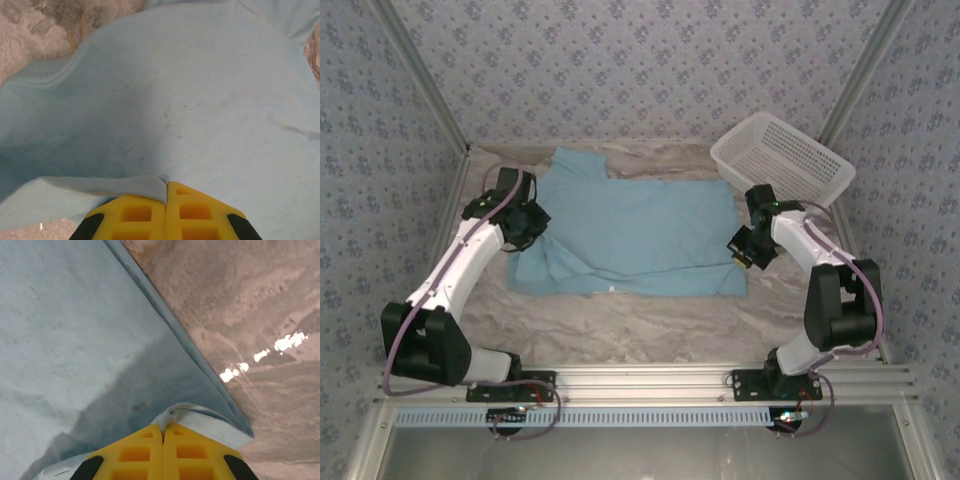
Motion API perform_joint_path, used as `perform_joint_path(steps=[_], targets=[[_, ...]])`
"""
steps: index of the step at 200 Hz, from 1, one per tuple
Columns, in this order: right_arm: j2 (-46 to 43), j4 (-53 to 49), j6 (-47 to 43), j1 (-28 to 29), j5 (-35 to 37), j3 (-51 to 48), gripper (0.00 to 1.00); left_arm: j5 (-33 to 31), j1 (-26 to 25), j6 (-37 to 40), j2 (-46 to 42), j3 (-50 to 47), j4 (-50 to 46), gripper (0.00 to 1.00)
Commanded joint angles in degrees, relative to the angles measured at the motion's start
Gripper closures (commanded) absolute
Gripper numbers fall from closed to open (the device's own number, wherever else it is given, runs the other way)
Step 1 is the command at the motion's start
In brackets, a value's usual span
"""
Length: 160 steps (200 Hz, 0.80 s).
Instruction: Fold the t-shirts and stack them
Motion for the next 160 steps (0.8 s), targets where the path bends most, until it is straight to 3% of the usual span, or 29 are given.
perform_joint_path(steps=[1, 160], targets=[[2.2, -0.6, -2.0, -0.4, 2.5, 3.3, 1.0, -0.2, 1.1, 3.1, 1.1, 2.1, 1.3, 1.0], [10.1, -0.1, -2.6, -0.5, 5.9, 10.0, 1.0, -1.7, 3.4, 13.4, 14.6, 10.9, 2.7, 1.0]])
